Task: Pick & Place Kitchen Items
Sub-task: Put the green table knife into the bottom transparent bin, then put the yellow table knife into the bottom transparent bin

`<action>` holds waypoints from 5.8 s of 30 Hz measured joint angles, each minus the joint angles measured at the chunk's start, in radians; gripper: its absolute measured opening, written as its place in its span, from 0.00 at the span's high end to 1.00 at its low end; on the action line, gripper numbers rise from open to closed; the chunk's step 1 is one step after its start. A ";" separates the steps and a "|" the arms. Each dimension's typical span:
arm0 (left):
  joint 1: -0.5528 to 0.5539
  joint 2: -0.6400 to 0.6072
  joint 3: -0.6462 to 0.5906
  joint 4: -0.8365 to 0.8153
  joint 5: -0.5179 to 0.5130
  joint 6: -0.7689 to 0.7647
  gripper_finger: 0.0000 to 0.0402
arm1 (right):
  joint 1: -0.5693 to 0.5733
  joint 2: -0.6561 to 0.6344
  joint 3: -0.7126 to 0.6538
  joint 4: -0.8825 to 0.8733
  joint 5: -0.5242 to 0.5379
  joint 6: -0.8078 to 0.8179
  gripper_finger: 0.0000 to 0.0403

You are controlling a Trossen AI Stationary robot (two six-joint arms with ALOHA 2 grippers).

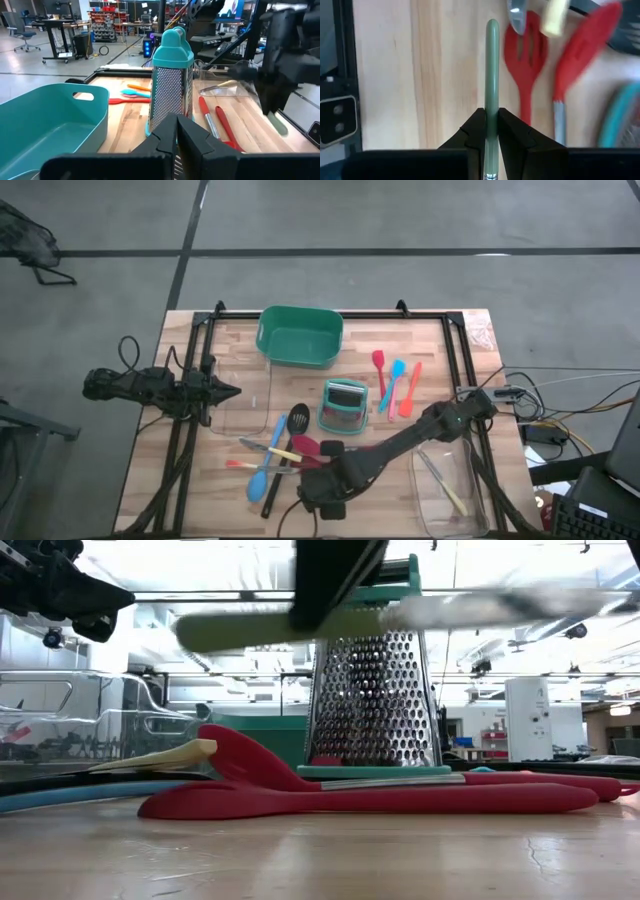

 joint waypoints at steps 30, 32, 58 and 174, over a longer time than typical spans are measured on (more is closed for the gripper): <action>0.000 0.002 0.000 -0.006 0.000 0.000 0.95 | 0.268 -0.415 -0.323 -0.279 0.347 0.933 0.92; 0.000 0.002 0.000 -0.006 0.000 0.000 0.95 | 0.292 -0.468 -0.407 -0.280 0.346 1.016 0.92; 0.000 0.002 0.000 -0.008 0.000 0.000 0.95 | 0.524 -0.682 -1.043 -0.134 0.183 1.570 0.92; 0.000 0.003 0.000 -0.007 0.000 0.000 0.95 | 0.076 -2.018 -2.101 1.286 0.491 -0.393 0.98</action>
